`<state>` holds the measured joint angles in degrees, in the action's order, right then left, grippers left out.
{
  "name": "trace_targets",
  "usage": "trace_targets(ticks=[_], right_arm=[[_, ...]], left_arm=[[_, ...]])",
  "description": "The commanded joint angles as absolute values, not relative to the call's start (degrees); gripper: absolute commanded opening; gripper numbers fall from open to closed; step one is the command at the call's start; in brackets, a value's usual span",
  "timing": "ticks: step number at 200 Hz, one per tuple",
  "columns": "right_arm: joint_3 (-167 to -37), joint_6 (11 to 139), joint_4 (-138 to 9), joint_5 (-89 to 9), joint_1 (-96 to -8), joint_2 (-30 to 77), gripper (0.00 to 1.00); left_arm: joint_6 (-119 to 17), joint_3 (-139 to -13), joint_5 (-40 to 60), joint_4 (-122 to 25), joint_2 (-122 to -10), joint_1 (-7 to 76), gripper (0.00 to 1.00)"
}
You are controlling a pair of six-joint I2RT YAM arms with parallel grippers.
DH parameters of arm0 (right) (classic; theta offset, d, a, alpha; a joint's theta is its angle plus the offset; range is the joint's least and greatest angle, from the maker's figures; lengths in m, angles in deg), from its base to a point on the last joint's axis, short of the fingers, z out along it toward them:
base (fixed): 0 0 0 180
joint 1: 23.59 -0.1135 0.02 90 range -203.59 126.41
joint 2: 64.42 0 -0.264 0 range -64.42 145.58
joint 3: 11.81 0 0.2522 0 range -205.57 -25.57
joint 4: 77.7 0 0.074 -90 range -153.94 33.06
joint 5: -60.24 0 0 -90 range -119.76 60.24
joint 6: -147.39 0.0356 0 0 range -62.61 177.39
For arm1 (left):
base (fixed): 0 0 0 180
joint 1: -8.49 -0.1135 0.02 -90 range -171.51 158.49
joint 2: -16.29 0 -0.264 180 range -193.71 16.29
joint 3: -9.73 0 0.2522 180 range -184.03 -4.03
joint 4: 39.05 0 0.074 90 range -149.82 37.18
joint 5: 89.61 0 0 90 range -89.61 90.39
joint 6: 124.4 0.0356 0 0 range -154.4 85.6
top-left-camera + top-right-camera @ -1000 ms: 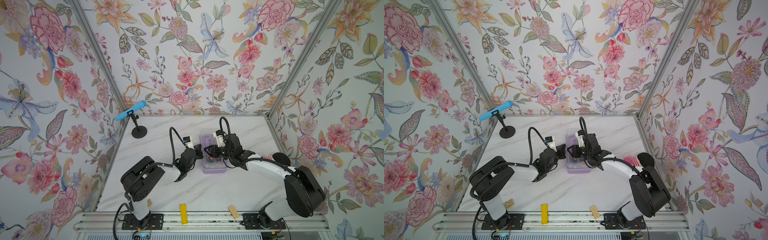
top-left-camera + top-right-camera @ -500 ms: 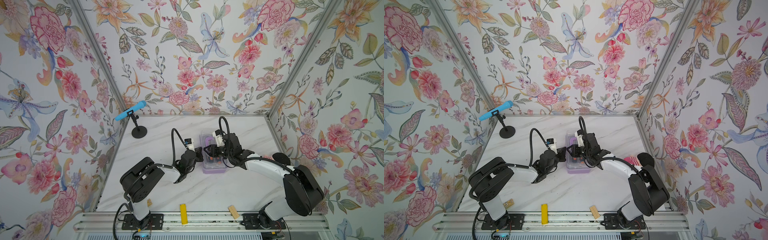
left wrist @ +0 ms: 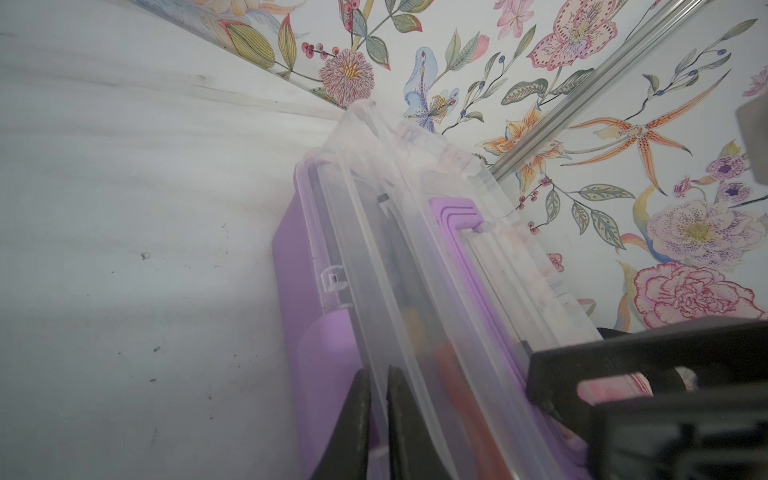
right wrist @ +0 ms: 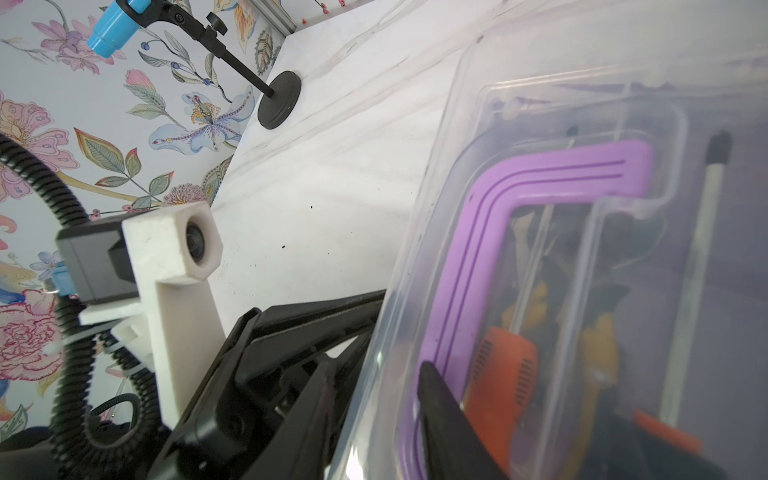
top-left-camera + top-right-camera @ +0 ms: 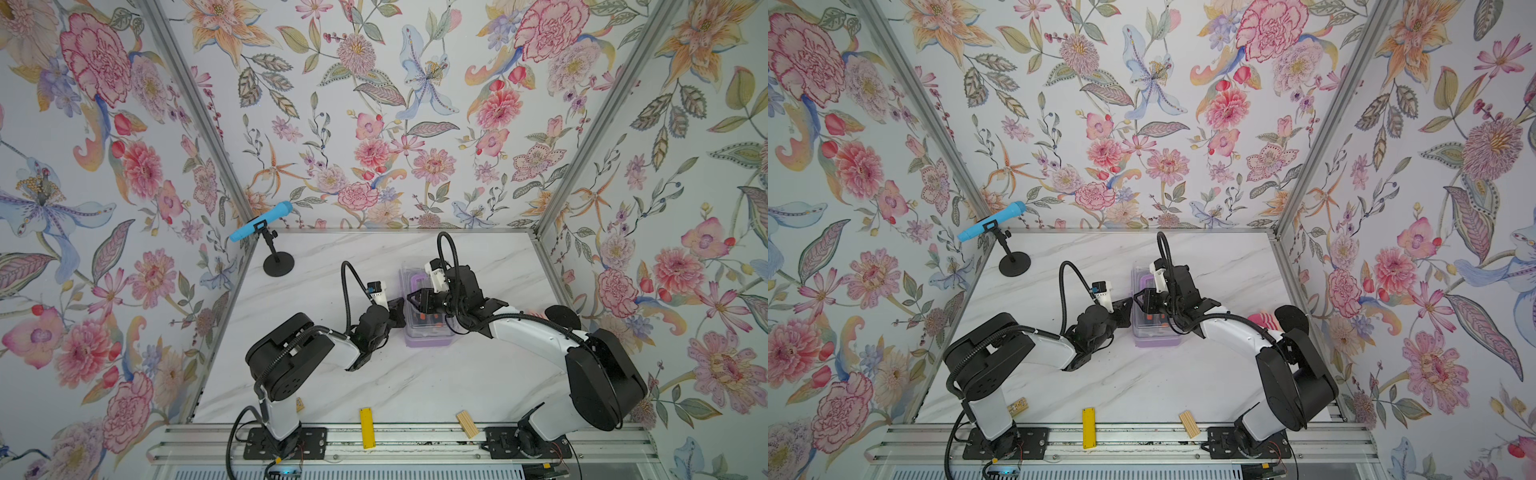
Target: Pack the tool kit
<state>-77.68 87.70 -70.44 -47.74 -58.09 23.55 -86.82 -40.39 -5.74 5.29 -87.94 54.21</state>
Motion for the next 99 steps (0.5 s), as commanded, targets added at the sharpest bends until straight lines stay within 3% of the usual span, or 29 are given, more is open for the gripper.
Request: trace_targets(ticks=[1, 99], right_arm=[[-74.28, 88.20, -57.07, -47.91, -58.83, 25.91, 0.37], [-75.85, 87.55, -55.92, -47.79, -58.30, 26.11, 0.37]], left_arm=[[-88.22, -38.95, 5.28, 9.36, -86.63, 55.57, 0.17], [-82.72, -43.83, 5.66, -5.60, -83.80, 52.28, 0.19]])
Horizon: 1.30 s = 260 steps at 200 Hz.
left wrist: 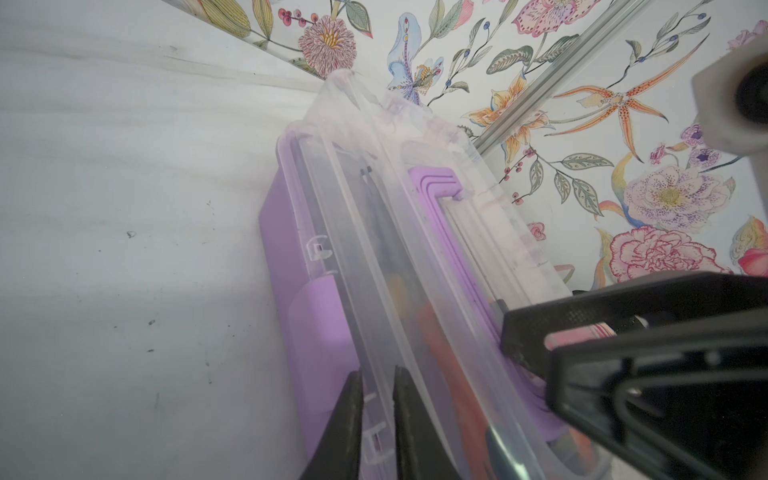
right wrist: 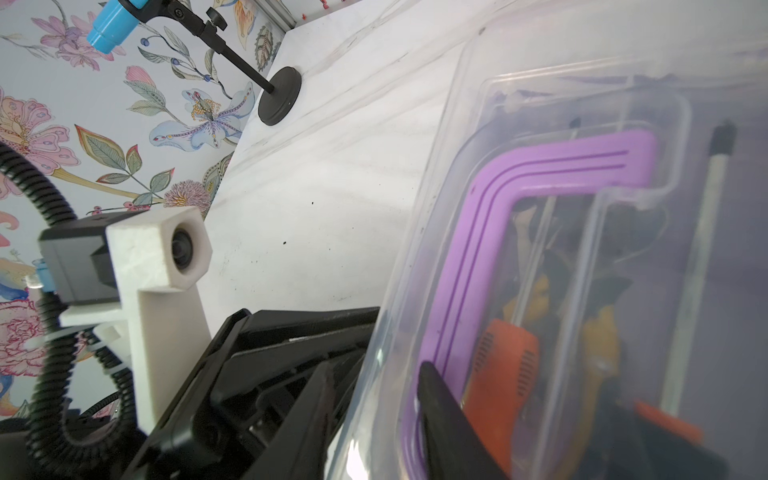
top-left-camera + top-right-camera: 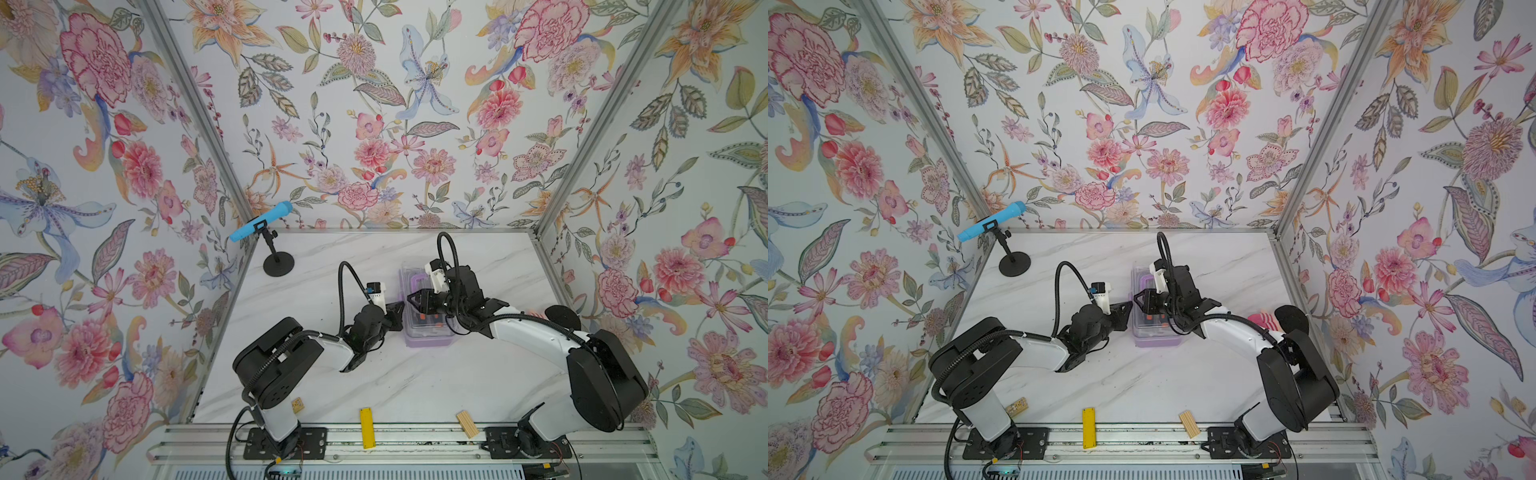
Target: Pack the tool kit
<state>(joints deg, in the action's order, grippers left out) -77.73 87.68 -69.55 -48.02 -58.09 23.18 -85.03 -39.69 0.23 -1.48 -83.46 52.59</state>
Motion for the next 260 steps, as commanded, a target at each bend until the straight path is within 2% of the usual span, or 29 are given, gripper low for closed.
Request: trace_targets(ticks=[1, 51, 97, 161, 260], right_arm=[[-75.89, 87.59, -55.89, -47.74, -58.26, 26.11, 0.37], [-76.73, 87.49, -55.46, -47.42, -57.91, 26.23, 0.37], [-77.30, 87.24, -55.05, -47.85, -57.82, 26.73, 0.37], [-77.82, 87.25, -53.92, -47.01, -57.78, 26.04, 0.37], [-78.44, 87.18, -53.04, -46.49, -57.85, 25.98, 0.37]], left_arm=[[-82.69, -44.06, 5.70, -5.91, -83.89, 52.27, 0.19], [-82.63, -50.15, 8.35, -13.95, -87.36, 50.82, 0.19], [-82.93, -48.95, 11.35, -14.97, -86.99, 49.37, 0.18], [-81.98, -47.39, 10.18, -23.65, -86.16, 48.29, 0.16], [-83.27, -44.66, 9.51, -24.50, -84.09, 46.29, 0.16]])
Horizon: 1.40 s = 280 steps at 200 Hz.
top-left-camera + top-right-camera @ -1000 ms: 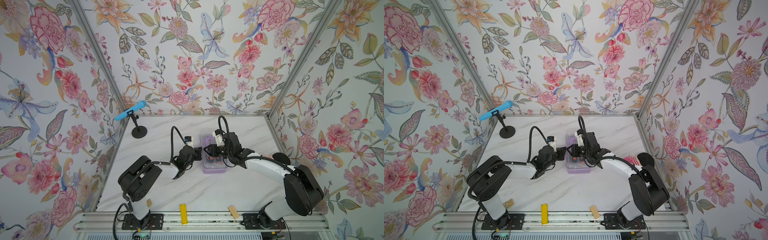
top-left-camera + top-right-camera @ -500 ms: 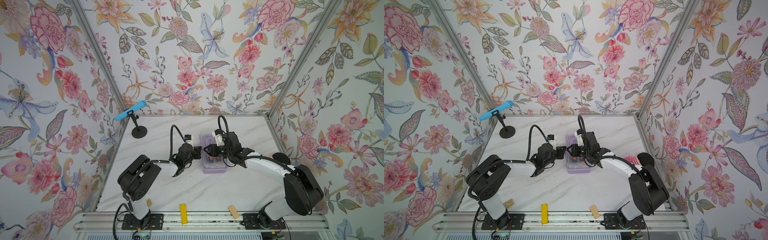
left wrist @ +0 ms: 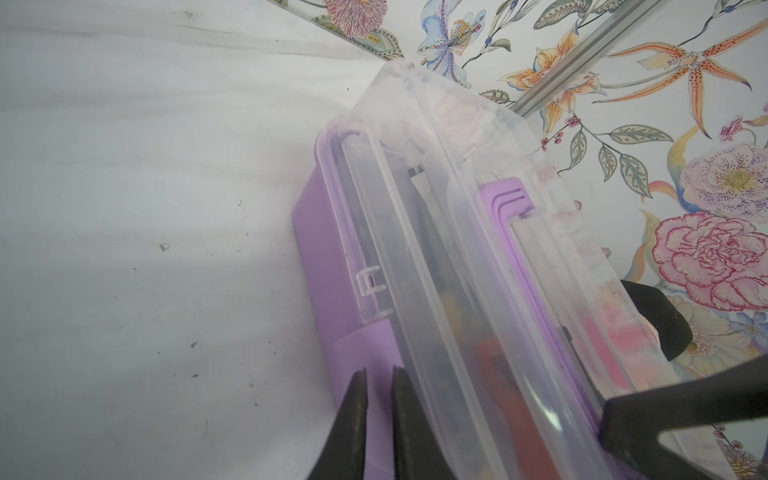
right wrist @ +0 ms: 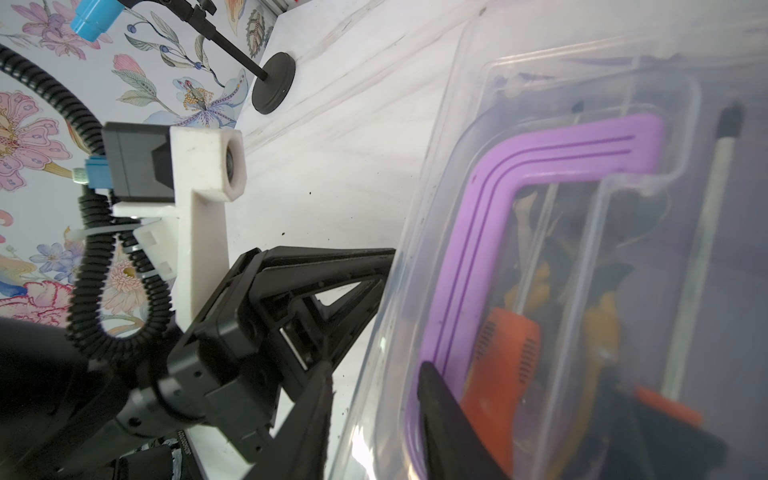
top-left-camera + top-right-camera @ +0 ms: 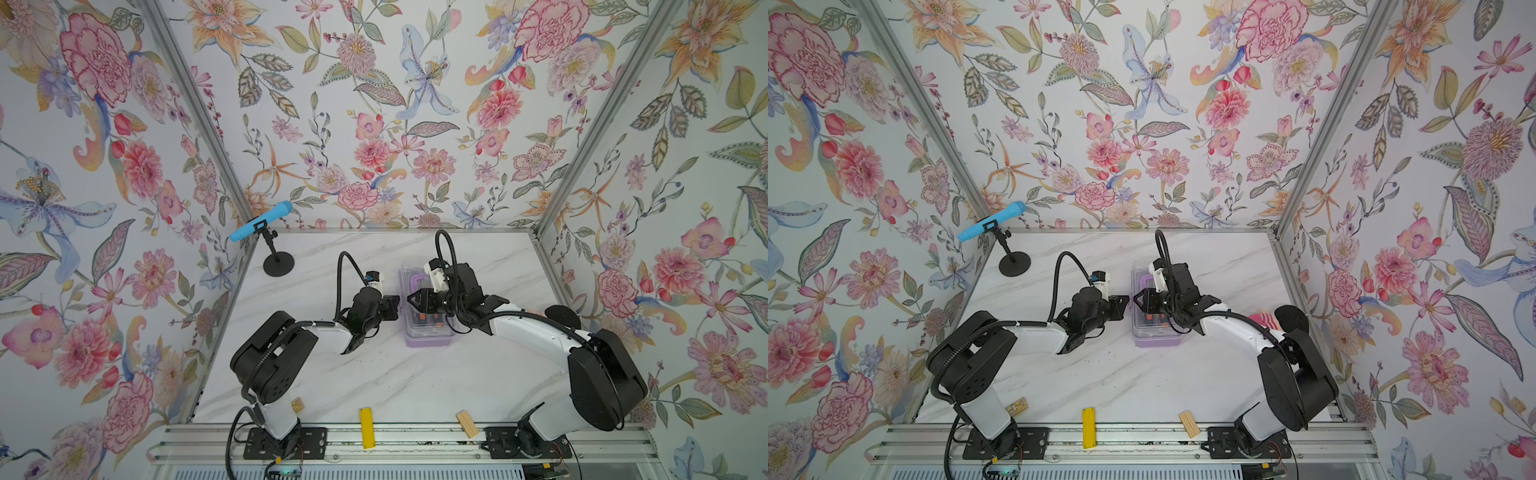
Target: Pack the tool kit
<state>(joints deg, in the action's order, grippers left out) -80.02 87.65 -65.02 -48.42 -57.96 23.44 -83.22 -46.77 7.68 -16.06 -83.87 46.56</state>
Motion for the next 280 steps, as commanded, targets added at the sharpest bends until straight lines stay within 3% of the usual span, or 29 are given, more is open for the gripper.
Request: trace_targets(ticks=[1, 46, 158, 280], right_arm=[[-78.42, 87.14, -53.04, -46.52, -57.85, 25.96, 0.37], [-78.48, 87.21, -52.94, -46.52, -57.95, 26.11, 0.37], [-77.96, 86.93, -53.48, -46.93, -57.95, 26.21, 0.37], [-78.83, 86.10, -52.83, -47.35, -57.78, 26.73, 0.38]], left_arm=[[-83.31, -44.69, 9.56, -24.42, -84.04, 46.29, 0.16], [-78.25, -54.54, 4.70, -38.38, -82.03, 47.86, 0.28], [-79.24, -59.08, 0.67, -50.15, -75.58, 48.04, 0.32], [-78.52, -66.10, 3.95, -52.58, -83.38, 48.86, 0.34]])
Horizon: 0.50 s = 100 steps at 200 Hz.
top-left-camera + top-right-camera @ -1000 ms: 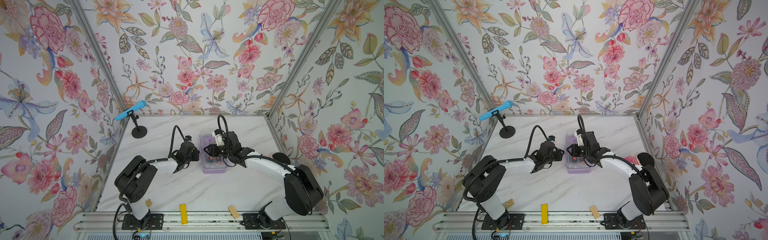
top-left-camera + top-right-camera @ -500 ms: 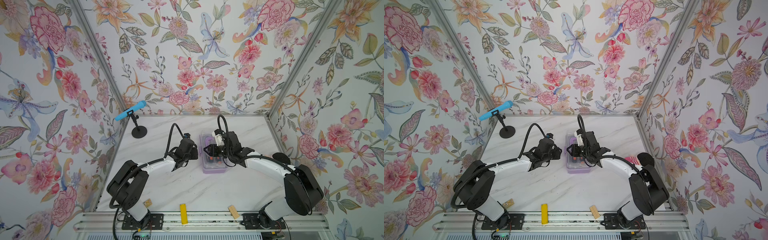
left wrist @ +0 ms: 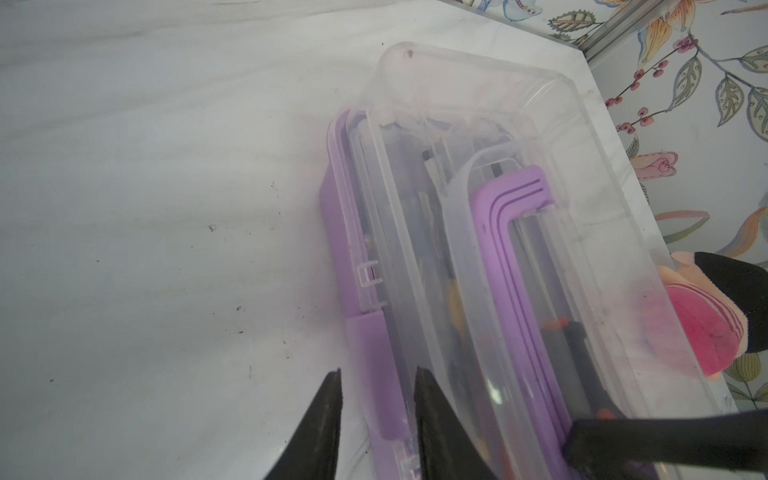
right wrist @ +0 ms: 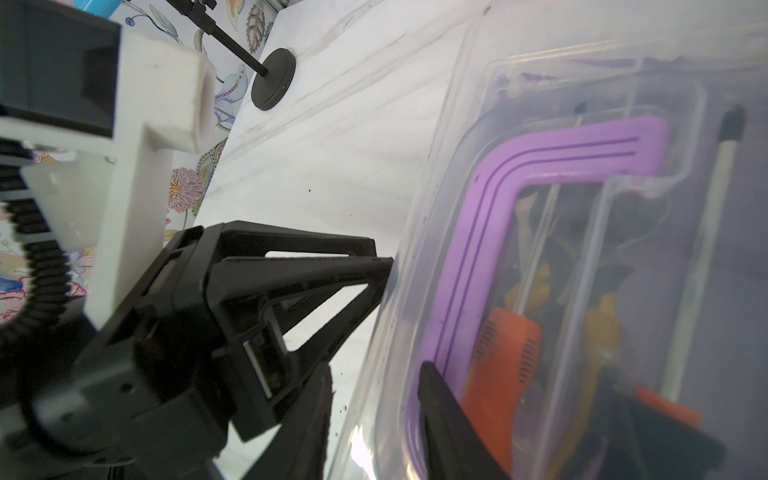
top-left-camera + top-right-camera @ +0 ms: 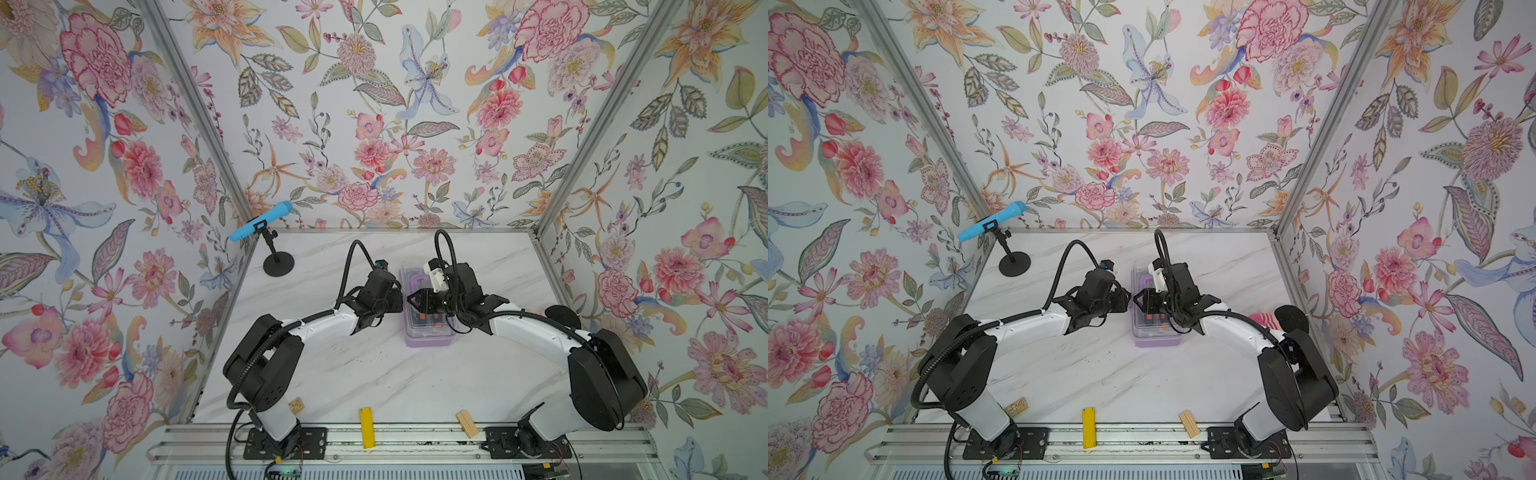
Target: Pack the tool kit
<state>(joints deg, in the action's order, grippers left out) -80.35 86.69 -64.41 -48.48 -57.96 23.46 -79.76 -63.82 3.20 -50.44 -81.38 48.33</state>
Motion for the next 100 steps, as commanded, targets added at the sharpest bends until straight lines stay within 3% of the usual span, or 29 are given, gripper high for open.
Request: trace_targets(ticks=[1, 100], right_arm=[[-78.83, 86.07, -52.80, -47.39, -57.78, 26.77, 0.38], [-78.84, 86.01, -52.78, -47.66, -57.86, 27.33, 0.38]], left_arm=[[-78.52, -66.13, 3.97, -52.61, -83.47, 48.89, 0.34], [-78.12, -62.54, 1.02, -55.29, -84.93, 48.63, 0.34]])
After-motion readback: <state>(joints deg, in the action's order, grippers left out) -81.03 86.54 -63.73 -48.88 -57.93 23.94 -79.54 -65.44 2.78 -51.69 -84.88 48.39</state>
